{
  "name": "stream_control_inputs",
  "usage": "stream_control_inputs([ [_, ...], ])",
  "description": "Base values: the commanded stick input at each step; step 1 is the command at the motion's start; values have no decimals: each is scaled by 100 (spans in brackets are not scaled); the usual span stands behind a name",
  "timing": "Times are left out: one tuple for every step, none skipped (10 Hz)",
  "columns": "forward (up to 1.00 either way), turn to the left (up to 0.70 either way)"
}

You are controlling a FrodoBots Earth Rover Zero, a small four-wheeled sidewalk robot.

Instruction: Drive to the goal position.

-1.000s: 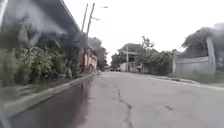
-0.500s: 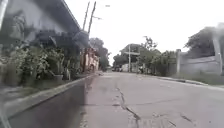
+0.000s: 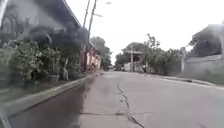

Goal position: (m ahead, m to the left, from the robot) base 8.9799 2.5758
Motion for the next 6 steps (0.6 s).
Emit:
stream_control_inputs([
  [70,0],
  [70,0],
  [70,0],
  [70,0],
  [70,0],
  [70,-20],
])
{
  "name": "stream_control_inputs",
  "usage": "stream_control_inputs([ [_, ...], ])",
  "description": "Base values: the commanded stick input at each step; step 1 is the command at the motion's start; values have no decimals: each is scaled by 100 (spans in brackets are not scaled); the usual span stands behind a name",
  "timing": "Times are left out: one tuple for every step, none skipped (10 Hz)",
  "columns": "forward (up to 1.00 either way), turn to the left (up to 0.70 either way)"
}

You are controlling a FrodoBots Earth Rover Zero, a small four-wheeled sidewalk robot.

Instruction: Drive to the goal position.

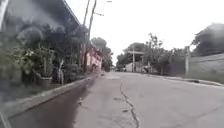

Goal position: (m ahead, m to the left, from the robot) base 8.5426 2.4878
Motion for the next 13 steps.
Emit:
stream_control_inputs([
  [70,-28],
  [70,-25],
  [70,-1],
  [70,0],
  [70,0],
  [70,0],
  [70,0],
  [70,0],
  [70,0],
  [70,0],
  [70,0],
  [70,0],
  [70,0],
])
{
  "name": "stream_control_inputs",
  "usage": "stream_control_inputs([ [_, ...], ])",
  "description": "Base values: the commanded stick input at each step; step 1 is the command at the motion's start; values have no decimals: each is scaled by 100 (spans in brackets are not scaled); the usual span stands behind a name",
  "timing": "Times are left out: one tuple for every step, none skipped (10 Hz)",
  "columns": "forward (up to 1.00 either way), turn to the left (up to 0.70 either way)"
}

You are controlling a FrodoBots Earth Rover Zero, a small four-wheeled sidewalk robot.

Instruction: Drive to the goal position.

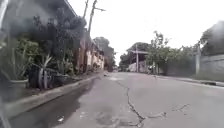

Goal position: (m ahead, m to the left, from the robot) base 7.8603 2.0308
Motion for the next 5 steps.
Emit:
stream_control_inputs([
  [70,0],
  [70,0],
  [70,0],
  [70,0],
  [70,0],
])
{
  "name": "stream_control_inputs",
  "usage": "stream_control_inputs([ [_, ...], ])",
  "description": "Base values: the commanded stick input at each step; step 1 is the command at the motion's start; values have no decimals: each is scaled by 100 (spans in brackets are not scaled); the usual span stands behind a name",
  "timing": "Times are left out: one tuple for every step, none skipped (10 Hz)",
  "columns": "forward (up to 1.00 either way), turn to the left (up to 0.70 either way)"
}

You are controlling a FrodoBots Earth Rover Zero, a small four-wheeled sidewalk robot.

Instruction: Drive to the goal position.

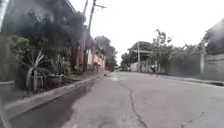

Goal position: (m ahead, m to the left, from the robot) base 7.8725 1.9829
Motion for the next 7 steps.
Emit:
stream_control_inputs([
  [70,0],
  [70,0],
  [70,0],
  [70,0],
  [70,-5],
  [70,-31],
  [70,-34],
])
